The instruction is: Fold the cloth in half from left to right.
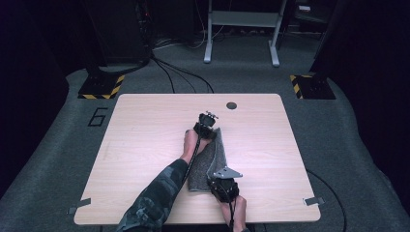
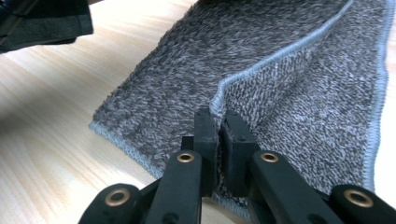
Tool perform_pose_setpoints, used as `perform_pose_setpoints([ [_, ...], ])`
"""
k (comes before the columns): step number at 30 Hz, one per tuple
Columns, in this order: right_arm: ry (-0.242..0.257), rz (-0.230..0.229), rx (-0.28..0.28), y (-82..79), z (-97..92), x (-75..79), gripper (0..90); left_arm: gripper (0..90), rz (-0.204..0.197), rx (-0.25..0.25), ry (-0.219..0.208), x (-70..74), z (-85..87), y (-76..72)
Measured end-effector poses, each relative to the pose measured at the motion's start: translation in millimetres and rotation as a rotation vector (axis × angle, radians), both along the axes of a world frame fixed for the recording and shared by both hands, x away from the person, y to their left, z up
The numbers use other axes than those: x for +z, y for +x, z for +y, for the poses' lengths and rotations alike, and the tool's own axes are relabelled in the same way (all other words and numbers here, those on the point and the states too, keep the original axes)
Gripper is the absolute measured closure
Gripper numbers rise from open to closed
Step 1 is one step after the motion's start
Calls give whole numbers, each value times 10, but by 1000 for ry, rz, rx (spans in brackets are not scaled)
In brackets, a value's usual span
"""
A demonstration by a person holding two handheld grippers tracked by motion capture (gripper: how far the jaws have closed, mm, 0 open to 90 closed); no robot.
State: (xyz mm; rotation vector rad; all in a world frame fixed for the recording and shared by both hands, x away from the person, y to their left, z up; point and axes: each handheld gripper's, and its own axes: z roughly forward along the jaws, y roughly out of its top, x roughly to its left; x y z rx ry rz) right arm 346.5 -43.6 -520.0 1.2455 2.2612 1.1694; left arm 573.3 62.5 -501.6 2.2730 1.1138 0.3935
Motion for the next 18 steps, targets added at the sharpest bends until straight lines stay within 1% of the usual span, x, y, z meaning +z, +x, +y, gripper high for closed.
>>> perform_pose_setpoints([
  [2, 11, 5, -4, -9, 34, 6, 860, 819, -3, -9, 3, -1, 14, -6],
  [5, 8, -2, 1, -10, 55, 16, 862, 860, -7, -26, 8, 11, 36, -14],
  [6, 8, -2, 1, -10, 55, 16, 862, 864, -7, -26, 8, 11, 36, -14],
  [9, 12, -10, 4, -19, 73, 44, 863, 866, -22, -28, -33, 47, 83, -35],
  [10, 17, -9, 2, -24, 79, 52, 862, 865, -24, -28, -36, 71, 97, -42],
  [11, 5, -20, 13, -19, 70, 59, 863, 864, -28, -25, -48, 92, 111, -47],
  [12, 12, -19, 7, -27, 78, 69, 862, 862, -35, -24, -57, 117, 125, -53],
  [14, 9, -26, 15, -24, 76, 85, 863, 852, -43, -25, -69, 167, 156, -62],
  [15, 4, -29, 20, -17, 74, 90, 862, 849, -46, -30, -67, 188, 168, -64],
  [16, 8, -22, 13, -21, 80, 91, 862, 847, -51, -24, -69, 203, 178, -69],
  [18, 8, -29, 14, -13, 82, 90, 862, 848, -56, -24, -82, 223, 202, -67],
])
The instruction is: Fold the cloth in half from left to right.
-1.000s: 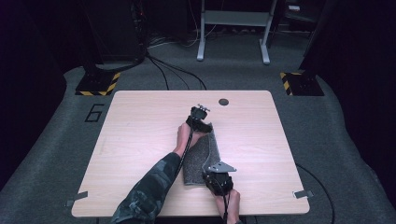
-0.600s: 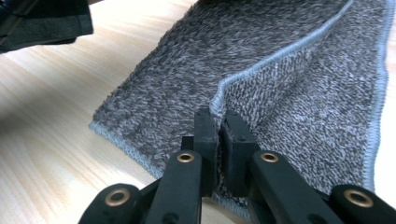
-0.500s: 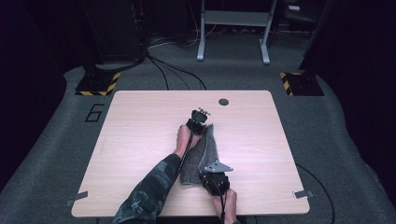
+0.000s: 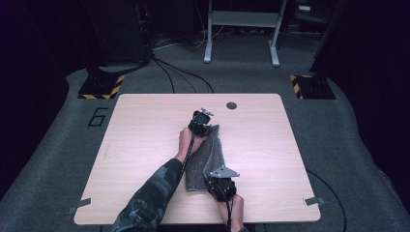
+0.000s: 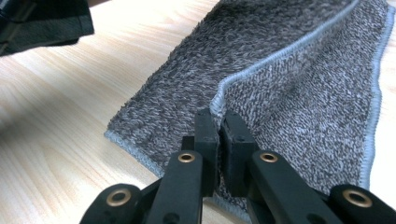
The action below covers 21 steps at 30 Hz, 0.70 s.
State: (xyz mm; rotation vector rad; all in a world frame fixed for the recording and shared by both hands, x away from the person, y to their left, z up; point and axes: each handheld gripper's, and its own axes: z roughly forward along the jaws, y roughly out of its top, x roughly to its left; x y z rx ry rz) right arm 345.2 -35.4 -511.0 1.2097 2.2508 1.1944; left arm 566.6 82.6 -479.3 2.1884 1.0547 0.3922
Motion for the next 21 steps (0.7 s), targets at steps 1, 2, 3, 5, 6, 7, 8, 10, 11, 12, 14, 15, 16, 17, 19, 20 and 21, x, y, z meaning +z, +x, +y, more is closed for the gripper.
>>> perform_pose_setpoints([
  [1, 0, 0, 0, 0, 0, 0, 862, 846, 0, 0, 0, 0, 0, 0],
  [2, -2, -1, 0, -1, 3, 6, 862, 831, 8, 3, 8, 0, 11, 5],
  [3, 0, 0, -1, 1, 4, 7, 862, 815, 18, 4, 11, -18, 14, 14],
  [5, -2, 2, 0, 6, 1, 6, 861, 712, 43, 14, 20, -81, 19, 43],
  [6, 6, 7, -11, 5, 9, 6, 861, 657, 59, 20, 24, -108, 24, 53],
  [7, 2, 9, -8, 5, 4, 4, 861, 655, 70, 22, 21, -134, 29, 62],
  [8, 4, 10, -10, 5, 0, 3, 861, 654, 73, 26, 21, -156, 26, 65],
  [10, 7, 10, -11, 5, -5, 3, 861, 666, 76, 23, 26, -176, 13, 64],
  [11, 2, 8, -8, 6, -11, 2, 861, 703, 74, 17, 35, -175, 7, 60],
  [12, -1, 6, -3, 11, -13, 0, 861, 756, 69, 19, 35, -177, -4, 53],
  [14, 1, 6, 0, 12, -14, -3, 861, 849, 68, 7, 43, -180, -13, 48],
  [15, 1, 6, 0, 12, -14, -3, 861, 864, 68, 7, 43, -180, -13, 48],
  [16, 2, 7, -2, 9, -19, -3, 861, 874, 66, -6, 52, -186, -13, 46],
  [17, 2, 7, -2, 9, -19, -3, 861, 880, 66, -6, 52, -186, -13, 46],
  [19, 8, 5, -8, 2, -29, 5, 861, 882, 59, -1, 34, -159, 0, 28],
  [20, 8, 5, -8, 2, -29, 5, 861, 881, 59, -1, 34, -159, 0, 28],
  [21, 6, -4, -2, -2, -32, 19, 861, 875, 51, 3, 22, -132, 10, 18],
])
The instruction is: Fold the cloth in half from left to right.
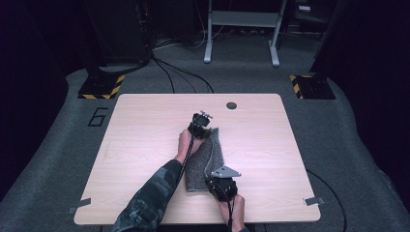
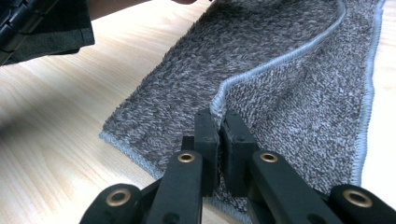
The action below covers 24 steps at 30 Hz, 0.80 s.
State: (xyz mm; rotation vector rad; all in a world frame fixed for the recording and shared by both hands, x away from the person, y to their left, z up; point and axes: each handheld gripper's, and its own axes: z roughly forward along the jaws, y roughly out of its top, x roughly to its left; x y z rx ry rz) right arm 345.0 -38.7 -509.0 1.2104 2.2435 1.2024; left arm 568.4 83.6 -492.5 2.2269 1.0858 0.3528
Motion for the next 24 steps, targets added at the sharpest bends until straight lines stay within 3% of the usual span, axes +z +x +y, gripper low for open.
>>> perform_pose_setpoints([
  [4, 7, -9, 0, -4, 13, 31, 861, 829, -19, -4, 2, 89, 35, -19],
  [6, 3, -12, 1, -4, 18, 45, 861, 758, -3, -4, 5, 76, 47, -12],
  [8, 2, -10, 1, -2, 17, 40, 860, 754, 11, 2, 4, 39, 59, -5],
  [14, 2, 1, -3, 0, 3, 18, 861, 882, 17, -6, 18, -16, 70, -16],
  [19, 10, -8, -15, -13, -19, 42, 861, 890, -14, -1, -12, 72, 110, -55],
  [24, 21, -19, -20, -16, -20, 66, 861, 882, -23, 2, -5, 127, 155, -66],
])
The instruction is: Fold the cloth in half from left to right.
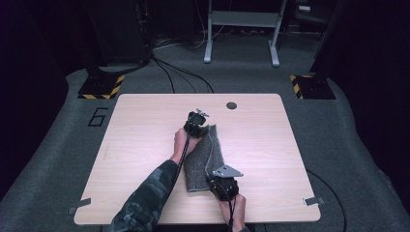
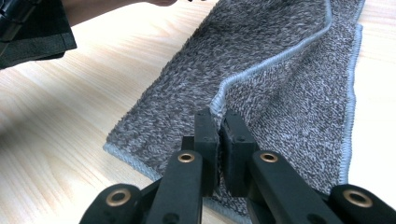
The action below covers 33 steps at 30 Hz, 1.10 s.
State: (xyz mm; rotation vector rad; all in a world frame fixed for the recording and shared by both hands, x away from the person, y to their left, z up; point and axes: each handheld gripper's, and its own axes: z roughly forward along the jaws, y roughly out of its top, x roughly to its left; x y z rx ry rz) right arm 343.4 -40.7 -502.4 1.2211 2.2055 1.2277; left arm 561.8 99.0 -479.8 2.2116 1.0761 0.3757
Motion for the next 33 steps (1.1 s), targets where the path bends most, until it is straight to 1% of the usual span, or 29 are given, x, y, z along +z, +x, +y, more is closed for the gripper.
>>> perform_pose_setpoints([
  [1, 4, 1, -1, -1, 6, 1, 861, 871, 0, 0, 0, 0, 0, 0],
  [2, -2, -2, 2, 4, 8, -4, 861, 864, 15, 1, -2, -20, 21, 9],
  [3, 0, 2, 3, 5, 15, -8, 861, 860, 17, 2, -6, -35, 27, 10],
  [4, -3, 6, 1, 6, 18, -11, 860, 838, 24, -1, -10, -50, 33, 12],
  [5, -8, 9, 0, 10, 18, -14, 860, 800, 35, -2, -3, -60, 32, 10],
  [6, -7, 10, -1, 13, 19, -17, 860, 804, 36, -5, 6, -73, 30, 4],
  [8, -9, 9, -2, 19, 19, -21, 860, 815, 37, -1, 2, -99, 32, -4],
  [9, -9, 11, 3, 20, 16, -22, 860, 843, 36, -4, 11, -110, 36, -4],
  [11, -9, 16, -2, 21, 12, -26, 860, 876, 31, 3, 9, -124, 44, -10],
  [12, -13, 9, 2, 27, 5, -29, 860, 883, 24, 8, 6, -126, 48, -15],
  [13, -13, 9, 1, 26, 1, -29, 860, 885, 26, 7, 3, -117, 59, -17],
  [14, -5, 16, -2, 20, 2, -28, 860, 887, 24, 8, -13, -109, 69, -18],
  [15, -6, 14, -3, 19, -1, -25, 860, 888, 18, 8, -20, -92, 83, -20],
  [16, -6, 14, -3, 19, -1, -25, 860, 888, 18, 8, -20, -92, 83, -20],
  [17, -15, 3, 6, 13, -13, -13, 861, 888, 4, 3, -26, -47, 112, -21],
  [18, -4, 3, -3, 6, -6, -2, 860, 888, -2, 8, -24, -22, 125, -23],
  [20, -2, -12, -2, 4, -17, 21, 861, 888, -9, 9, -30, 0, 143, -20],
  [21, -2, -18, -1, 5, -25, 35, 861, 888, -18, 7, -29, 52, 181, -10],
  [22, 6, -14, -11, -4, -23, 53, 861, 888, -19, 3, -29, 85, 200, 0],
  [23, 11, -23, -9, -1, -30, 69, 861, 887, -19, 3, -29, 85, 200, 0],
  [24, 23, -24, -7, -4, -33, 88, 861, 887, -25, 5, -31, 119, 211, 7],
  [25, 20, -33, -8, -7, -36, 105, 861, 886, -33, 0, -36, 191, 227, 28],
  [27, 23, -44, -11, -14, -43, 138, 861, 886, -43, 0, -43, 244, 215, 49],
  [30, 25, -48, -26, -29, -62, 155, 861, 886, -49, -8, -50, 263, 164, 72],
  [31, 21, -44, -45, -31, -133, 151, 861, 885, -48, -13, -52, 240, 62, 85],
  [32, 21, -44, -45, -31, -133, 151, 861, 886, -48, -13, -52, 240, 62, 85],
  [33, 28, -38, -65, -26, -203, 130, 861, 886, -42, -30, -46, 206, -33, 98],
])
